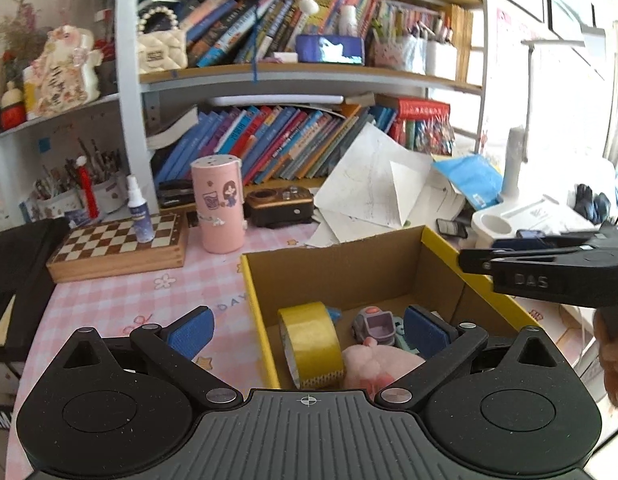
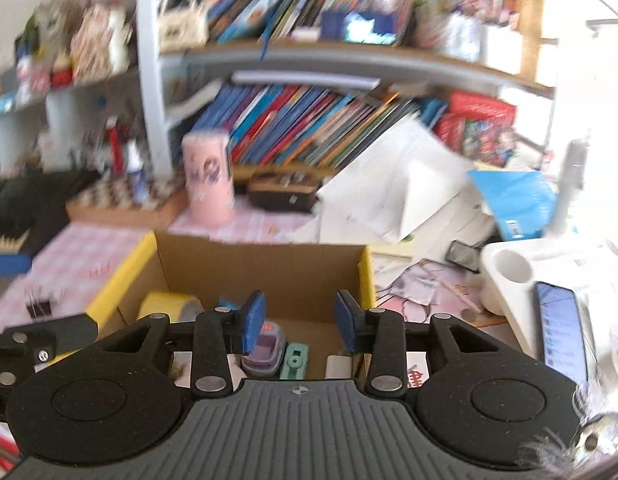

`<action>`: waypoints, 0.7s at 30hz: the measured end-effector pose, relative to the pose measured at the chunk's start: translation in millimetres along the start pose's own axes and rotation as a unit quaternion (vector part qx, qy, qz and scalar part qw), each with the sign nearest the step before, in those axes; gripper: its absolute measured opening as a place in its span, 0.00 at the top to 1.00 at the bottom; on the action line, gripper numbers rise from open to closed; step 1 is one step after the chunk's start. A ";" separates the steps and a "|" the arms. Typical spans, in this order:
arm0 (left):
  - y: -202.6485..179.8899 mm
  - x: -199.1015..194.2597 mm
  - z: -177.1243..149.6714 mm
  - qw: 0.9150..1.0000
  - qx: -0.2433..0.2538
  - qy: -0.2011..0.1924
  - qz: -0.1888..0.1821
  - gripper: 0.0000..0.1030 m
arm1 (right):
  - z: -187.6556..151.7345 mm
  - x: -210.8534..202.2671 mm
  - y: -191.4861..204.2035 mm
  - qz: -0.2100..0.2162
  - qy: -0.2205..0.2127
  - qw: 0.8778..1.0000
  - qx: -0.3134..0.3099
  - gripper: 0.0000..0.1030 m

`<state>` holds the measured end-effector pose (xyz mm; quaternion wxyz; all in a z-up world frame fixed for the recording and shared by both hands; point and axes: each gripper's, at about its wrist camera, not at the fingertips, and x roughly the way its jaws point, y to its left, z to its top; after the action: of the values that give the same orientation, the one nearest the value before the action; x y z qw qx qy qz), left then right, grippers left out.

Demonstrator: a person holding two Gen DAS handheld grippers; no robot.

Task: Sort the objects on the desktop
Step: 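Release the green object into the box with the right tool and raise both tools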

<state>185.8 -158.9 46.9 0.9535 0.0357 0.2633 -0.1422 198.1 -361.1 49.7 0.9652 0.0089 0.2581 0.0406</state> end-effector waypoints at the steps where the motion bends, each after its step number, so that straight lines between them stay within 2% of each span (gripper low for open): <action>1: 1.3 -3.6 -2.8 1.000 -0.005 -0.002 0.001 0.01 | -2.8 -5.2 1.3 -0.004 -0.005 1.000 0.009 0.64; 8: 13.3 -25.2 -25.8 1.000 -0.008 -0.012 -0.003 0.01 | -32.1 -40.6 17.9 -0.044 -0.021 0.998 0.035 0.63; 21: 38.1 -62.3 -63.1 1.000 -0.003 0.003 -0.025 0.01 | -89.9 -82.3 61.7 -0.098 0.014 0.994 0.046 0.58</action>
<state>114.7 -97.7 24.3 0.9490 0.0262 0.2672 -0.1652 77.7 -306.8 15.1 0.9594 0.0270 0.2730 -0.0662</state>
